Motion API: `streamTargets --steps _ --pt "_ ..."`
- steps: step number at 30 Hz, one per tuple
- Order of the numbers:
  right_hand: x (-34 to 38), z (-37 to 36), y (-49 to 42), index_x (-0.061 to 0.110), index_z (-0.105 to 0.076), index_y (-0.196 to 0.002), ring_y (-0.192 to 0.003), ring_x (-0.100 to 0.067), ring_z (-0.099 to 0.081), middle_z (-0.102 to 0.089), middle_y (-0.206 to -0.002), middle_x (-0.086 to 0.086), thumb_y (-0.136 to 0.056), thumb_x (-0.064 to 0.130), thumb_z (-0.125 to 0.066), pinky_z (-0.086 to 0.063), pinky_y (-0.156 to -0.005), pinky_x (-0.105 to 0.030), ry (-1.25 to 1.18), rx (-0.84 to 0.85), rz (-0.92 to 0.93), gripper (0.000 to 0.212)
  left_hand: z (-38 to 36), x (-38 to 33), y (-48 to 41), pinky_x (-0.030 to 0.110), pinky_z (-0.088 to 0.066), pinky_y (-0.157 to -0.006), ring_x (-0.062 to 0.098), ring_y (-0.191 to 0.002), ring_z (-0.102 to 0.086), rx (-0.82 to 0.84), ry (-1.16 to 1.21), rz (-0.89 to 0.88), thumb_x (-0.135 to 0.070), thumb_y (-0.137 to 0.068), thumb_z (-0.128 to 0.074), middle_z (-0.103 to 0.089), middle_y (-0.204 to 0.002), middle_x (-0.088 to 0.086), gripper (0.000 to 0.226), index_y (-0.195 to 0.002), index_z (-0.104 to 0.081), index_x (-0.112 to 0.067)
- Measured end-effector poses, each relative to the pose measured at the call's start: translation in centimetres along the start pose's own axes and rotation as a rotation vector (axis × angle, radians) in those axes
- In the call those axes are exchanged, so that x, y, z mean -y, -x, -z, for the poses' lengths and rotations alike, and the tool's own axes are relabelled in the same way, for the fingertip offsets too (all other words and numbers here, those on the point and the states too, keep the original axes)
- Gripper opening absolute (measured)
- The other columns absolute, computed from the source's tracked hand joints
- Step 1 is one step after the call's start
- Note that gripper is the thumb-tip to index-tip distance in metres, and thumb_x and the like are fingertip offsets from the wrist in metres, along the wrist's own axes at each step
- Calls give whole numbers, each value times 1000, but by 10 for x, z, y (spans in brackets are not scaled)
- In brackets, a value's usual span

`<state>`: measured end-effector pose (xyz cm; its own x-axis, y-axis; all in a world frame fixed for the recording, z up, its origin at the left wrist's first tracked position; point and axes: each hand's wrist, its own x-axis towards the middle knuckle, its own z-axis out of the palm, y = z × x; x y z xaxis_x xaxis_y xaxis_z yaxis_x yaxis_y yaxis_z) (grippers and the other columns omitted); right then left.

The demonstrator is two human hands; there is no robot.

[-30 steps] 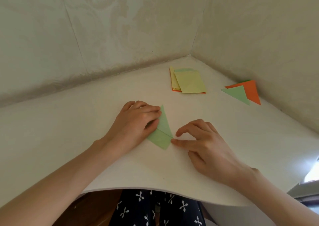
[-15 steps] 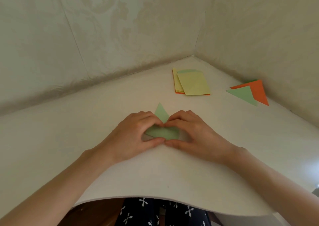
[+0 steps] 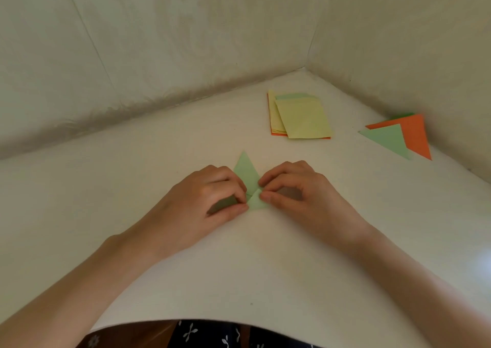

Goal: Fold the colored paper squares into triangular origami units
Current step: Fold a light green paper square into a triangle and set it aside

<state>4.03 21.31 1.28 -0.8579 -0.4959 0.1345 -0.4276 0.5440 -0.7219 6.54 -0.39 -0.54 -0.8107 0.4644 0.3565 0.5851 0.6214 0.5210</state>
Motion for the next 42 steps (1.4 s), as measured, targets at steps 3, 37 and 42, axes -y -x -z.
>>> streamTargets --steps 3,37,42 --pt "2 -4 -2 22 -68 -79 -99 -5 -43 -58 -96 19 -85 23 -68 -32 -89 -12 12 -26 -9 6 0 -1 1 27 -41 -81 1 -97 -51 -2 -6 4 -47 -87 -50 -54 -101 -20 22 -86 -60 -28" --pt "-1 -3 -1 31 -53 -112 -118 -14 -37 -44 -119 12 -83 47 -36 -23 -105 -34 371 59 15 38 2 -13 14 29 -51 -70 19 -103 -53 139 -399 -147 -45 -97 -31 -57 -117 5 44 -119 -64 -25" --pt "0 -3 0 31 -54 -113 -117 -11 -36 -42 -118 14 -83 43 -39 -21 -108 -37 346 56 0 35 11 -15 22 35 -37 -105 22 -120 -54 176 -411 -181 -40 -101 -26 -60 -129 9 48 -120 -65 -21"
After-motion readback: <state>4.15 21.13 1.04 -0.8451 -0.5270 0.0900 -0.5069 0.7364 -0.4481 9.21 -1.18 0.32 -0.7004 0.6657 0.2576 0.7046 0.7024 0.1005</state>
